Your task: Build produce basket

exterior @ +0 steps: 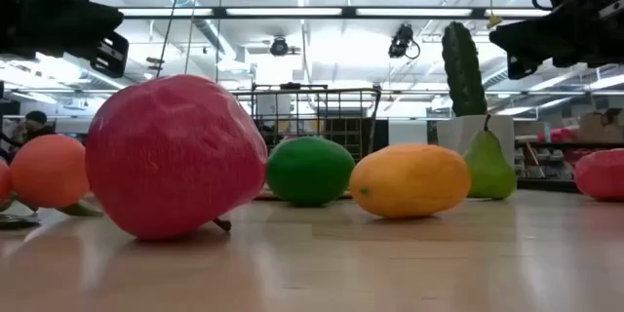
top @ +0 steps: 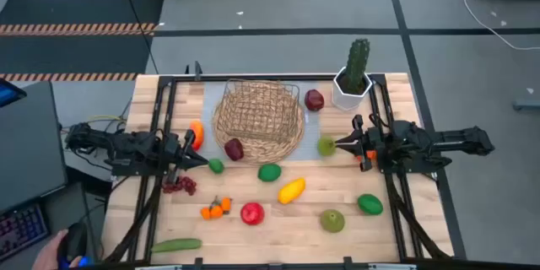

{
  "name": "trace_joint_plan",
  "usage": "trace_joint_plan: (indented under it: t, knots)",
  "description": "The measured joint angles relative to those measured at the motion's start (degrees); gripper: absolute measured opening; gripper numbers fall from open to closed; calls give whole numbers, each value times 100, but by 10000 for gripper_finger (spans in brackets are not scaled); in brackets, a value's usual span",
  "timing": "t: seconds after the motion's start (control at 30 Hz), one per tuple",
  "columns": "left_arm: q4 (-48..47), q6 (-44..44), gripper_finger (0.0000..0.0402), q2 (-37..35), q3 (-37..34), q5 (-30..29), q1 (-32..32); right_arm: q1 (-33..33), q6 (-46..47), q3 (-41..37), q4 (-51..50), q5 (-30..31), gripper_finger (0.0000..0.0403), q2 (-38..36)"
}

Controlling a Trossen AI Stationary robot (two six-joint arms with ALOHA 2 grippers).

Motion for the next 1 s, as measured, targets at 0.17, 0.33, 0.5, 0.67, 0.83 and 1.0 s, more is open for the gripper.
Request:
trace_joint_plan:
  t: [0.17, 0.33, 0.5, 0.67, 0.83, 1.0]
  knots:
    - [0, 0, 33, -1, 0, 1, 0, 1, 1, 0, 1, 0, 58, 0]
    - [0, 1, 34, -2, 0, 1, -1, 1, -1, 0, -1, -2, 58, 0]
    - [0, 0, 28, 0, 0, 2, 0, 1, -1, -2, -1, -2, 58, 2]
    - [0, 0, 34, 0, 0, 1, 0, 0, 0, -1, 0, 0, 58, 1]
    - [0, 0, 35, -2, 0, 0, -2, 1, -1, -2, 1, 0, 58, 2]
    - [0, 0, 28, 0, 0, 0, -2, -1, 0, -1, 0, 0, 58, 1]
